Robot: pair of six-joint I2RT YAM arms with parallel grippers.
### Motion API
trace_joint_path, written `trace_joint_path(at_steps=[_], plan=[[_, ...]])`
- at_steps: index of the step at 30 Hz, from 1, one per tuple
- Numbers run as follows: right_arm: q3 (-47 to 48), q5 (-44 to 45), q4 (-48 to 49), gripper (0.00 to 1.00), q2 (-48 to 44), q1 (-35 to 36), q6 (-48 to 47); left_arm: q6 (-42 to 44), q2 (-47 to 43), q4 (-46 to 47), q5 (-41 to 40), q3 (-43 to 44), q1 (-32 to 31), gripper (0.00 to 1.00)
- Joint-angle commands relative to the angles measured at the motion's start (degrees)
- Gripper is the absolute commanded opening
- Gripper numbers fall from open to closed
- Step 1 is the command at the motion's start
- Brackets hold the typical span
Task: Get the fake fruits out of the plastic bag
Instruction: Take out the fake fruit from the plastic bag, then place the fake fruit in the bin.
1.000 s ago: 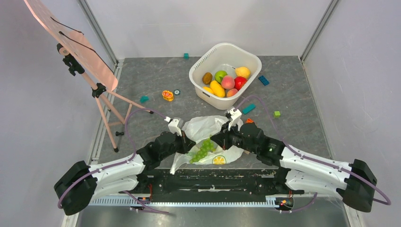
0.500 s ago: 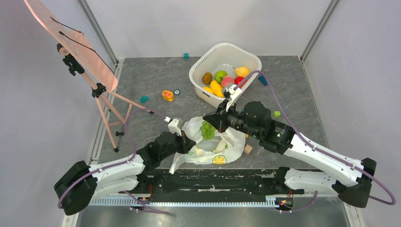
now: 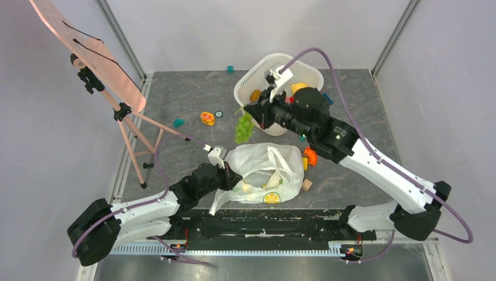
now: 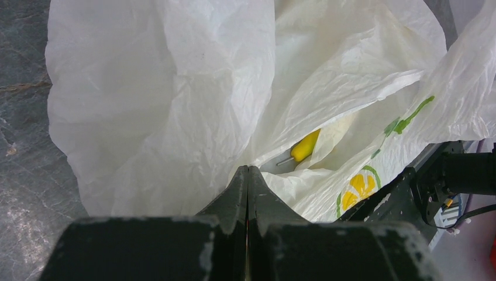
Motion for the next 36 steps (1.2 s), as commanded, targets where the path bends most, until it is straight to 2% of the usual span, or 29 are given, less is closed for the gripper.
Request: trace_joint_path(at_steps=[1, 15, 20, 36], plan=[[8.17, 1.87, -0.02, 0.0, 5.3, -4.45, -3.78, -1.48, 0.38, 1.38, -0.2, 0.66, -0.21, 0.02], [23.32, -5.9, 0.37, 0.0, 21.04, -23.68, -2.51, -0.55, -0.74, -1.25, 0.11, 2.12, -0.26, 0.02], [28.06, -9.71, 1.34, 0.0, 28.28, -28.51, -1.21, -0.37, -0.64, -1.23, 0.83, 2.43, -0.24, 0.02], [28.71, -11.38, 1.62, 0.0, 44.58, -35.23, 3.83, -0.3, -2.56, -2.66, 1.26, 1.55, -0.18, 0.02]])
